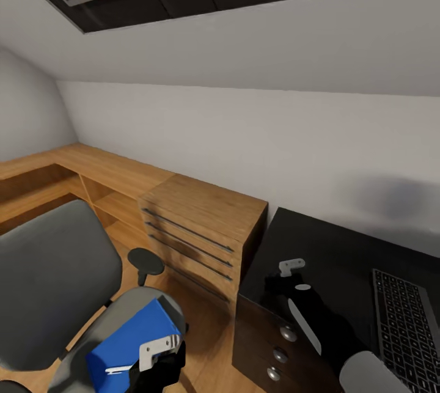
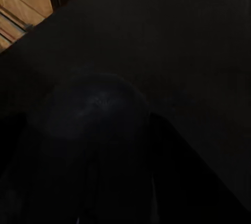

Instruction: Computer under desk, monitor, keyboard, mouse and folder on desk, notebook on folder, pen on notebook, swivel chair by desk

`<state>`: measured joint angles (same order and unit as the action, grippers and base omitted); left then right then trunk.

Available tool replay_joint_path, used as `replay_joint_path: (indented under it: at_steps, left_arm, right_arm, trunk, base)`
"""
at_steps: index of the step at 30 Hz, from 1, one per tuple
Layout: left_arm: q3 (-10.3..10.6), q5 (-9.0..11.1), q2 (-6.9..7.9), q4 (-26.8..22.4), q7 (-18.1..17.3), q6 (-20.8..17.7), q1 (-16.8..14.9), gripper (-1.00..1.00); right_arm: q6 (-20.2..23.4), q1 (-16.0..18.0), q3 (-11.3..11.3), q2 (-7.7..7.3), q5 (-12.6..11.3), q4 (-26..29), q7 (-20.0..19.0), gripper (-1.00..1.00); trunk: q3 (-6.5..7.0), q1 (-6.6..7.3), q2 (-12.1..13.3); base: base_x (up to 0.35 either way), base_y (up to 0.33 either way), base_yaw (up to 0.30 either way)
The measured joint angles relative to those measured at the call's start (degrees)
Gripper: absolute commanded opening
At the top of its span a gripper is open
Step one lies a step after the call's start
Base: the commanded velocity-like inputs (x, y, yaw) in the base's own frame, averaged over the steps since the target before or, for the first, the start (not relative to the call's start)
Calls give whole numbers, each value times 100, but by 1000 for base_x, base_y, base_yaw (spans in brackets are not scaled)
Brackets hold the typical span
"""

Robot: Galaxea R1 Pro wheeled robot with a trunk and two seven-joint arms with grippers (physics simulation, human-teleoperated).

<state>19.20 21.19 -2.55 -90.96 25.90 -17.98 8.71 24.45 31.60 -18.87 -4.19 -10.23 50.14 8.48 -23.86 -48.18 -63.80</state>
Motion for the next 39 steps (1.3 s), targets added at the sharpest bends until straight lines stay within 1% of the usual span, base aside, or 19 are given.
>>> replay_joint_path:
  at_steps: [3,5,11,19,21,22,30,39]
  left_arm:
    - [3,-2,0,0,0,-4,0,100]
    - [6,-1,0,1,0,-5,0,100]
    - [8,4,0,1,0,3,0,100]
    - [1,6,0,1,-7,0,0,100]
    - [0,5,0,1,-3,-3,0,100]
    - [0,5,0,0,-2,-4,0,100]
    - [-3,14,-5,-32,33,-4,0,100]
    - [0,16,-8,-35,44,-5,0,100]
  right_arm:
    - [-18,0,-7,55,8,-64,-4,-100]
    - [-37,1,-7,65,10,-101,-3,-100]
    - [-113,6,0,75,18,-261,-6,-100]
    - [-150,8,11,76,21,-342,-5,-100]
    - [-253,8,12,76,21,-410,-6,-100]
    - [-387,8,14,78,20,-509,-6,-100]
    - [-755,9,17,77,21,-713,-19,-100]
    - [-865,9,17,77,20,-727,-23,-100]
  trunk:
    - [0,0,0]
    - [0,0,0]
    - [0,0,0]
    - [0,1,0]
    - [0,0,0]
    - [0,0,0]
    - [0,0,0]
    - [-161,-197,-360]
  base:
    - [10,45,0]
    - [3,15,0]
    - [18,4,0]
    - [171,0,0]
    - [31,0,0]
    - [17,0,0]
    - [3,0,0]
    - [0,0,0]
